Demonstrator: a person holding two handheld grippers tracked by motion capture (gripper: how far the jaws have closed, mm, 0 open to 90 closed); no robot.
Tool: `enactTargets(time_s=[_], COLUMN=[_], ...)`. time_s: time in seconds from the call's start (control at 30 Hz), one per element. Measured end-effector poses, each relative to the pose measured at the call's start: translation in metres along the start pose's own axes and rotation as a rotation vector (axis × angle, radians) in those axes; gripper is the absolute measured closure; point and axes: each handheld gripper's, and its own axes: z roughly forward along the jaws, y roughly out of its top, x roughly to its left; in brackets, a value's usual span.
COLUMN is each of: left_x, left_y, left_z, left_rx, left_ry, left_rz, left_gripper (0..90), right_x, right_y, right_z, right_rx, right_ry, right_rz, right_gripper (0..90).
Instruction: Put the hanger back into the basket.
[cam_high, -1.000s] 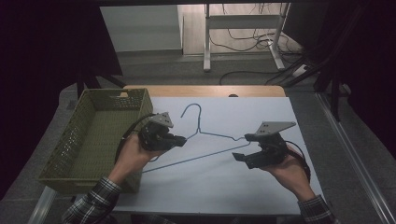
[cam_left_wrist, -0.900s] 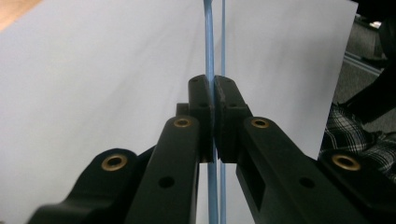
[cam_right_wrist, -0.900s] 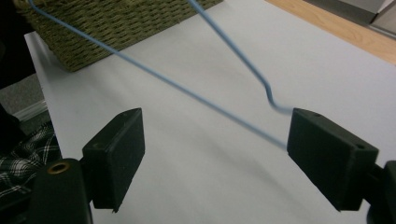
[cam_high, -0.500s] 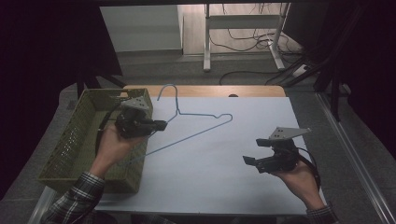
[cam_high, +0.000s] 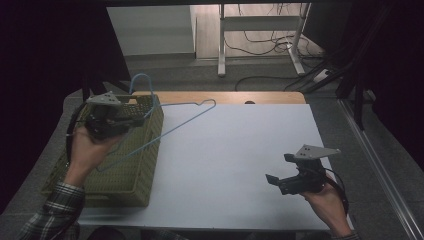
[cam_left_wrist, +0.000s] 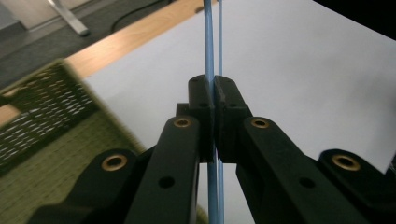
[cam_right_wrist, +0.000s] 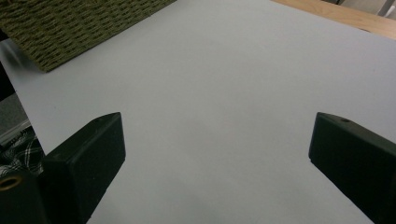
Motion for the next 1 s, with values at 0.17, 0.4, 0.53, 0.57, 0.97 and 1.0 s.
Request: enactTargets(time_s=[0.17,0.4,0.53,0.57,0.97,1.0], left_x=[0.017,0.039,0.052,0.055,0.085,0.088], left_y=[-0.015,-0.04,-0.056,-0.06,-0.1,-0.103], left_z=[-0.018,-0.04,-0.051,-0.053,-0.06,-0.059], left_rx=[-0.012,-0.022,-0.037,-0.039,-0.05,-0.048], left_ry=[0.051,0.114,0.15,0.153,0.211,0.215], left_rz=[-0.038,-0.086,-0.126,-0.133,-0.213,-0.218], left_gripper=[88.1,88.0,88.0,88.0,88.0,88.0], right_x=[0.0,-0.004,-0.007,-0.008,-0.008,-0.008], right_y=[-0.011,-0.028,-0.034,-0.035,-0.039,-0.04], right_z=[-0.004,-0.008,-0.007,-0.007,-0.002,-0.001], right_rx=[-0.002,0.007,0.018,0.02,0.051,0.054], right_ry=[-0.022,-0.052,-0.058,-0.058,-0.059,-0.059], right_rz=[0.018,0.053,0.073,0.075,0.077,0.079], right_gripper=[1.8,1.5,1.5,1.5,1.4,1.4])
